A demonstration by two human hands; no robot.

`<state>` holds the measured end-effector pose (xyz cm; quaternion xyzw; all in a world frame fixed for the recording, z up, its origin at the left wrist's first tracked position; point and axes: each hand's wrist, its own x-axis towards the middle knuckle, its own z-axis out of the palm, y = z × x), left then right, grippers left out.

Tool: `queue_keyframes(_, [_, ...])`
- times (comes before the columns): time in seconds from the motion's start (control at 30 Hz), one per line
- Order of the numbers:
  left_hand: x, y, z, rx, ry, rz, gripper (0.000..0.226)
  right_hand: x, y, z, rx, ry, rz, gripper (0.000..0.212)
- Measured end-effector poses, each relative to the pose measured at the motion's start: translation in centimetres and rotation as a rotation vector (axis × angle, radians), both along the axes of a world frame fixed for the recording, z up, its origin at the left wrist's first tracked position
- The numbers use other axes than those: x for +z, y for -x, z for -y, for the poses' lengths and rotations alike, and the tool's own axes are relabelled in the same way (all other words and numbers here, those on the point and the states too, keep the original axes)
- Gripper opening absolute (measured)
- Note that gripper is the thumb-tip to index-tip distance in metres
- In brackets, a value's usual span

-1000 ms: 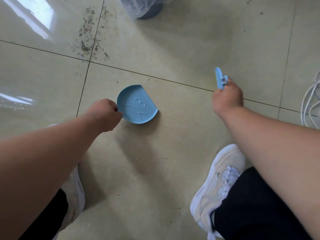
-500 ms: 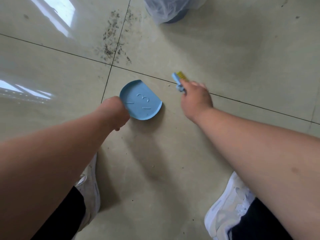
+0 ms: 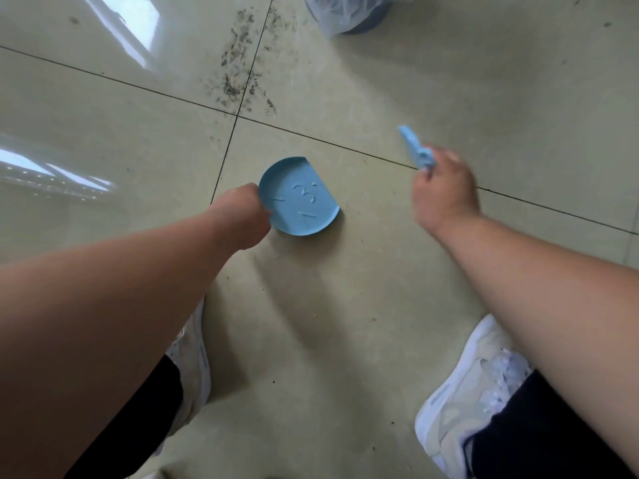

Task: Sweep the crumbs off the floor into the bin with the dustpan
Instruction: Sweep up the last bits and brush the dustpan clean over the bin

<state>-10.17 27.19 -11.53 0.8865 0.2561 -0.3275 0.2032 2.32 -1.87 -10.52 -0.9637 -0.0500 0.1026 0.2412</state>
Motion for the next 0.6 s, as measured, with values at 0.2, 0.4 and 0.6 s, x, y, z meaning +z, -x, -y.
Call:
queue_keyframes(0.2, [-1.2,1.7,2.7,-0.231,-0.07,0.032,0.013,0.3,2.1,11.3,-0.174,0.299,-0.163,0.042])
queue_keyframes(0.4, [-1.9,1.4,6.5,-0.356,-0.056,0.037,0.024,-0.4,8.1,6.1,0.169,0.235,-0.19,0.063])
queue_keyframes(0.6, [-2.4,-0.3,10.1,-0.403,-0.025,0.064,0.029,0.4,9.6,1.6,0.046,-0.15,-0.212,0.056])
